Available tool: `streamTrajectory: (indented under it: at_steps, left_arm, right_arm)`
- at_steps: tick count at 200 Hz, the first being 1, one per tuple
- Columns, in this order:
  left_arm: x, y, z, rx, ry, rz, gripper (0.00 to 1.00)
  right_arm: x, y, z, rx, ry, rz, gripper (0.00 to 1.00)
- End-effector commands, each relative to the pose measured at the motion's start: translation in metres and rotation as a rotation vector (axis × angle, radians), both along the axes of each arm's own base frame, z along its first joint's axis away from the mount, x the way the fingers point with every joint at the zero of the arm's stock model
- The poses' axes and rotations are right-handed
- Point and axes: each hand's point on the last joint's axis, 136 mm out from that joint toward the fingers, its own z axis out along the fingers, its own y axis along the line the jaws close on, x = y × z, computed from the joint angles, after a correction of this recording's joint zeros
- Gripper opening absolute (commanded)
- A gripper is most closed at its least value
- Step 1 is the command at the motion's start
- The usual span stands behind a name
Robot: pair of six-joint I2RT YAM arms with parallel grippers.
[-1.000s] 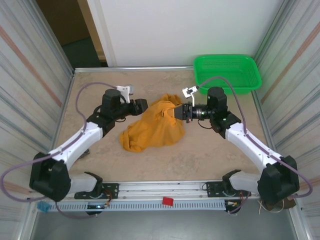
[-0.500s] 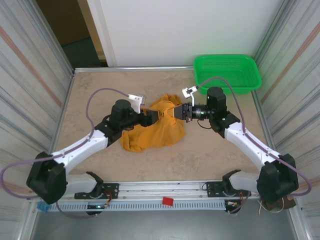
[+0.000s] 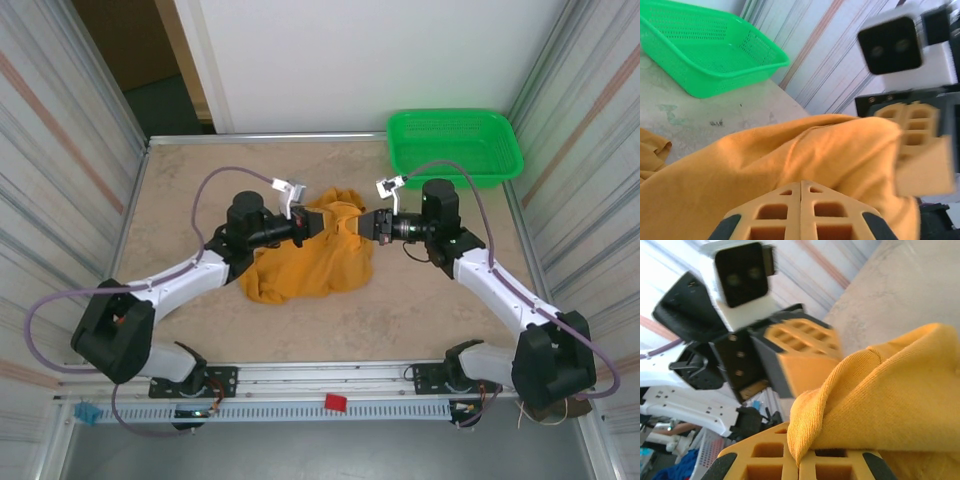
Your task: Fold the inside-out t-shirt
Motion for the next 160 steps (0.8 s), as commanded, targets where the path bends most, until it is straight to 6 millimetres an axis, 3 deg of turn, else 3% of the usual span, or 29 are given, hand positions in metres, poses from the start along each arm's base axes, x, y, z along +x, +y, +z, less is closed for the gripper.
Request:
streamTrajectory:
  at_steps: [1,26,37,50,68,97,160]
  left_arm:
    - [-0.006,0.022,0.026,-0.070,-0.019,0.057,0.00]
    - [-0.008,0.038,0.027,-0.081,0.085,0.147,0.00]
    - [-0.010,0.036,0.026,-0.101,0.181,0.153,0.23]
    - [-0.009,0.032,0.018,-0.136,0.331,0.205,0.42]
    - [-0.014,0.021,0.013,-0.217,0.477,0.251,0.55]
    - [-0.018,0.004,0.014,-0.259,0.581,0.286,0.59]
    - [-0.020,-0.019,-0.024,-0.277,0.753,0.343,0.59]
  right_arm:
    - [0.005,-0.010,0.008,0.025,-0.019,-0.053,0.00]
    - [0.008,-0.017,0.016,0.046,-0.041,-0.093,0.00]
    - [0.007,-0.016,0.020,0.055,-0.044,-0.090,0.00]
    - [0.007,-0.016,0.024,0.056,-0.057,-0.103,0.00]
    - [0.008,-0.015,0.025,0.047,-0.067,-0.113,0.00]
    - [0.008,-0.009,0.020,0.033,-0.063,-0.105,0.00]
    - [0.004,-0.002,0.021,0.029,-0.074,-0.091,0.00]
